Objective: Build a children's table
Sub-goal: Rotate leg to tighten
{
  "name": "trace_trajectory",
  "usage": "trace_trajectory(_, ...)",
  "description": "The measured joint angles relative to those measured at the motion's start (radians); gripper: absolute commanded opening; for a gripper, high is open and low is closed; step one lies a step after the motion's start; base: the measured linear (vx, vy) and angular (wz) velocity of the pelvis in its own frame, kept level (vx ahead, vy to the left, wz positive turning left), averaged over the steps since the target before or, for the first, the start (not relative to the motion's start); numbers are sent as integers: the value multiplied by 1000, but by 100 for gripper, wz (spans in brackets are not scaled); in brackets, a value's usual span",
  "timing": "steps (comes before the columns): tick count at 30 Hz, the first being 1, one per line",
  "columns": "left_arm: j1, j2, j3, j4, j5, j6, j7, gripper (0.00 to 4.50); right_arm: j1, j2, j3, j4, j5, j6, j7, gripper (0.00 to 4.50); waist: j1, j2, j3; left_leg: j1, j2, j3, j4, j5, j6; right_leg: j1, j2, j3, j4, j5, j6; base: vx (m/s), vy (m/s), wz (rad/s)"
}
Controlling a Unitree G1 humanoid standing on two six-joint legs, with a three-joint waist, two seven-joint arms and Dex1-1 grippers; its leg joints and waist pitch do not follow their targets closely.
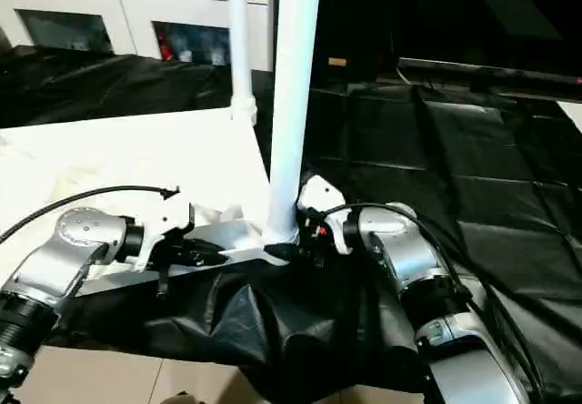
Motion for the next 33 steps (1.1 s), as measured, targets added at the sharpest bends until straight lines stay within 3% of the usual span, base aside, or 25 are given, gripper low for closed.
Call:
trace_trajectory(5,0,5,0,2,-1,-5,-16,0,25,-7,2,-41,9,26,14,406,1,-1,0,-1,0,0,1,0,0,0,0,0,0,0,0,0,0,0)
trace_trajectory(6,0,5,0,2,-1,-6,-16,0,25,-8,2,-44,9,30,15,381,1,-1,0,-1,0,0,1,0,0,0,0,0,0,0,0,0,0,0)
trace_trajectory(8,0,5,0,3,-1,-6,-16,0,25,-8,2,-45,10,32,16,381,1,-1,0,-1,0,0,2,0,0,0,0,0,1,0,0,0,0,0)
trace_trajectory(9,0,5,0,3,0,-6,-16,0,26,-8,2,-48,10,33,18,355,1,-1,0,-1,0,0,2,0,0,0,0,0,1,0,0,0,0,0)
trace_trajectory(13,0,5,-1,3,0,-6,-16,0,33,-6,3,-57,12,39,19,338,1,-1,0,-1,0,0,2,0,0,0,0,0,1,0,0,0,0,0)
trace_trajectory(15,1,5,-1,3,0,-5,-16,0,34,-4,3,-57,13,39,18,304,1,-1,0,-1,0,-1,2,0,0,0,0,0,1,0,0,0,0,0)
trace_trajectory(23,5,1,0,3,2,-5,-3,0,38,6,1,-57,13,48,4,275,0,-2,0,-1,0,-1,3,0,0,0,0,0,2,0,0,0,0,0)
trace_trajectory(28,-14,-67,12,29,43,27,142,0,33,94,-66,8,9,75,-203,275,-5,-1,0,1,0,-1,3,0,0,4,0,2,2,-1,4,0,0,0)
trace_trajectory(33,-61,-190,39,89,84,94,360,0,-45,227,-166,167,7,78,-546,274,-11,2,-2,3,-1,0,3,1,-1,5,0,6,2,0,6,0,0,0)
